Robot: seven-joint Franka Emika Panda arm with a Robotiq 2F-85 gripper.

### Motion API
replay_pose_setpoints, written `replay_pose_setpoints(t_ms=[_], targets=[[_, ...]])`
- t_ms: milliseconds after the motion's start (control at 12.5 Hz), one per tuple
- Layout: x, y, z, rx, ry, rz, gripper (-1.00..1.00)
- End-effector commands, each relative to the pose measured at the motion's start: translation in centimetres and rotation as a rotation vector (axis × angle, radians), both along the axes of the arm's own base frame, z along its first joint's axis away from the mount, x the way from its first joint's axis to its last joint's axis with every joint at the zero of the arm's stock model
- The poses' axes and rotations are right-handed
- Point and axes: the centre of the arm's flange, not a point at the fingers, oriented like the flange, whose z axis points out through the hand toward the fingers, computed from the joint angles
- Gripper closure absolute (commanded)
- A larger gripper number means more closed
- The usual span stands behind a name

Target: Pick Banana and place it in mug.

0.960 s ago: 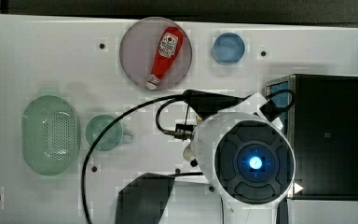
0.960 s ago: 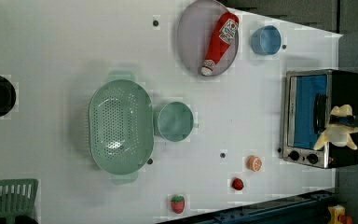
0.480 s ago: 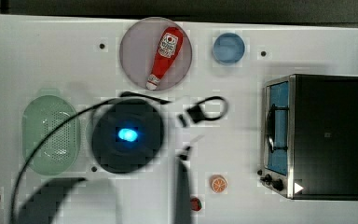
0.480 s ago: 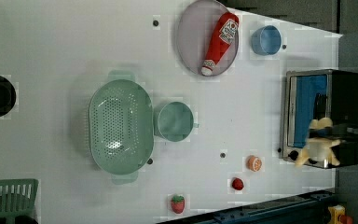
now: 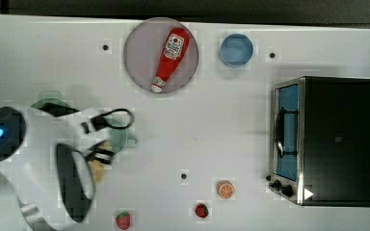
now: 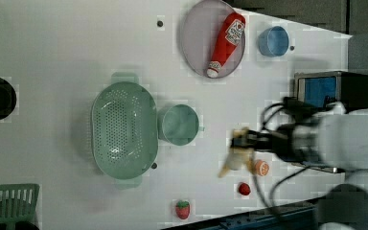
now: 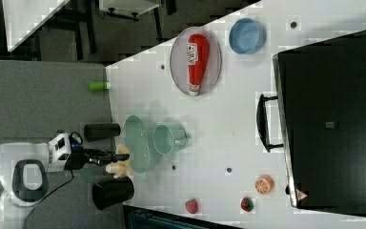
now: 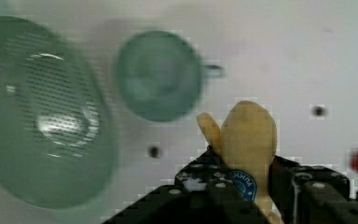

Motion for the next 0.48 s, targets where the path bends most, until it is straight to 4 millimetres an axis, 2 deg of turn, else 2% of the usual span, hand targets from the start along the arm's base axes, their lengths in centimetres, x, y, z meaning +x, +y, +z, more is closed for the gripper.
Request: replay_pose_setpoints(t_ms=[80, 240, 480], targets=[[0.3, 0.3, -2.3, 0.014, -0.025, -0.191, 0.38], [-0.1, 0.8, -5.7, 0.029, -0.038, -0.227, 0.38], [-0.9, 0.6, -10.2, 0.051, -0.05, -0.25, 0.38]])
